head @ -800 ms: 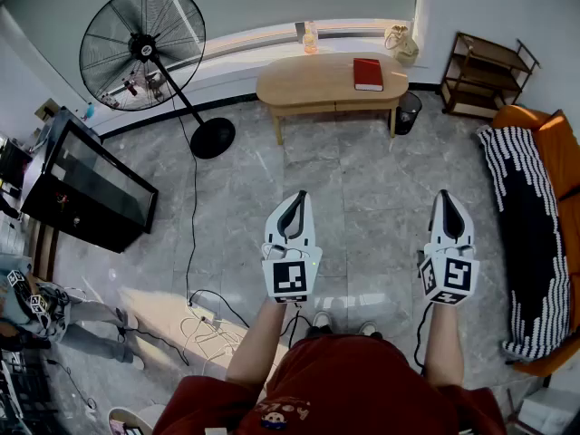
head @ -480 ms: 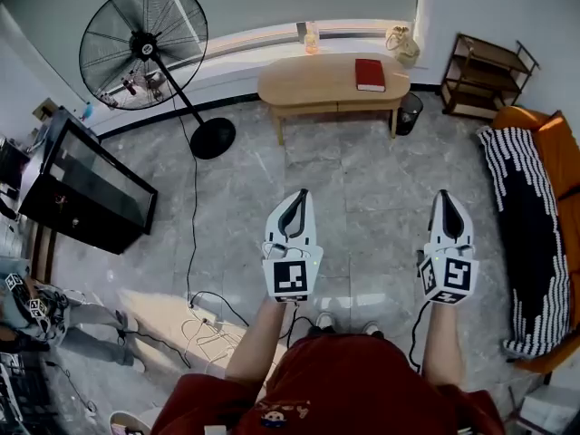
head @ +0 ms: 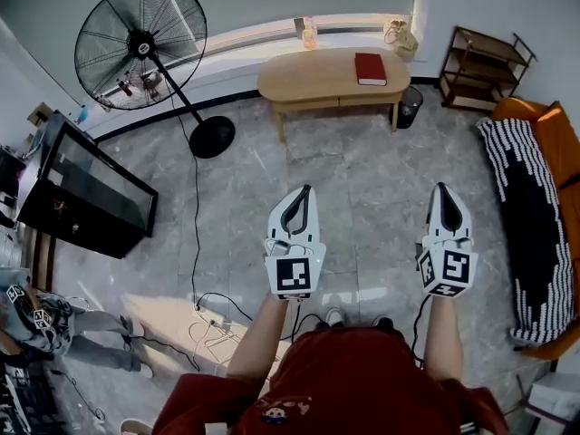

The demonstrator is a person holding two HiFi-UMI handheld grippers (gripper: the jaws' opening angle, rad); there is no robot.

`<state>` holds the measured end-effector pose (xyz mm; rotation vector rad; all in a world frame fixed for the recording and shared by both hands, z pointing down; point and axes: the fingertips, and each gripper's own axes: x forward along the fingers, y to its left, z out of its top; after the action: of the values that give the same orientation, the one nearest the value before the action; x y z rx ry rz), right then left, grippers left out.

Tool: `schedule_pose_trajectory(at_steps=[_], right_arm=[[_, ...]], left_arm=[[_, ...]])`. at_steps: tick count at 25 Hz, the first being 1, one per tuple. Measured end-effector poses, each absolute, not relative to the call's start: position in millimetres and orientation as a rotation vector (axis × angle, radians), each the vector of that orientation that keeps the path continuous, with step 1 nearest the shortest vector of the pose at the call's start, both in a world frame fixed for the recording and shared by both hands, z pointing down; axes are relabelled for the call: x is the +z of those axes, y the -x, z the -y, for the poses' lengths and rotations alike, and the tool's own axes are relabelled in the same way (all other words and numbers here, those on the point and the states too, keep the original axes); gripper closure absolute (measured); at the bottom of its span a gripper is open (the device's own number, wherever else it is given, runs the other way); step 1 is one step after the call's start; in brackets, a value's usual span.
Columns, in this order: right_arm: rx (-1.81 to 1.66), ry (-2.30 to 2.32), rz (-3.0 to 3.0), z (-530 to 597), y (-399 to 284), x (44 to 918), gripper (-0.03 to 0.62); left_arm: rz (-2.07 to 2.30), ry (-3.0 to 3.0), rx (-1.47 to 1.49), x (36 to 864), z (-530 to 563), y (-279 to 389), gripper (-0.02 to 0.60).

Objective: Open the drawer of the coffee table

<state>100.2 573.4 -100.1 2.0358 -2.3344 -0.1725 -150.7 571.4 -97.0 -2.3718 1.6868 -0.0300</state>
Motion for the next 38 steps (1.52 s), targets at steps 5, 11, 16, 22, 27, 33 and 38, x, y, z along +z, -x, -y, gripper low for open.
schedule_pose_trajectory(at_steps=[5, 11, 16, 22, 27, 33, 38], right_arm=[[-0.133, -2.019, 2.343, -574.6, -82.4, -93.6, 0.495], [-0.114, -2.032, 2.317, -575.6, -82.0, -84.5, 0.370], [-0.104, -2.015, 2.341, -567.2, -83.1, -80.1, 0.365], [-0.096, -1.985, 2.372, -534.8, -88.0, -69.1, 0.364], [-0.086, -1.987, 2.388, -492.1, -100.3, -67.5, 0.365], [-0.055, -1.988, 2.385, -425.7, -123.9, -62.2, 0.365], [-0.026, -1.977, 2.393, -364.9, -146.7, -61.3, 0.365]], left_arm=[[-1.666, 2.390, -0.021, -93.6, -574.1, 161.0, 0.575], [-1.667, 2.390, -0.034, -86.1, -576.3, 166.7, 0.575], [-1.662, 2.400, -0.062, -81.2, -569.5, 164.4, 0.575], [-1.694, 2.407, -0.070, -71.4, -542.6, 154.8, 0.575], [-1.701, 2.392, -0.090, -68.9, -500.1, 143.1, 0.575], [-1.729, 2.404, -0.120, -67.5, -435.3, 118.8, 0.575], [-1.728, 2.406, -0.125, -73.7, -375.9, 91.8, 0.575]])
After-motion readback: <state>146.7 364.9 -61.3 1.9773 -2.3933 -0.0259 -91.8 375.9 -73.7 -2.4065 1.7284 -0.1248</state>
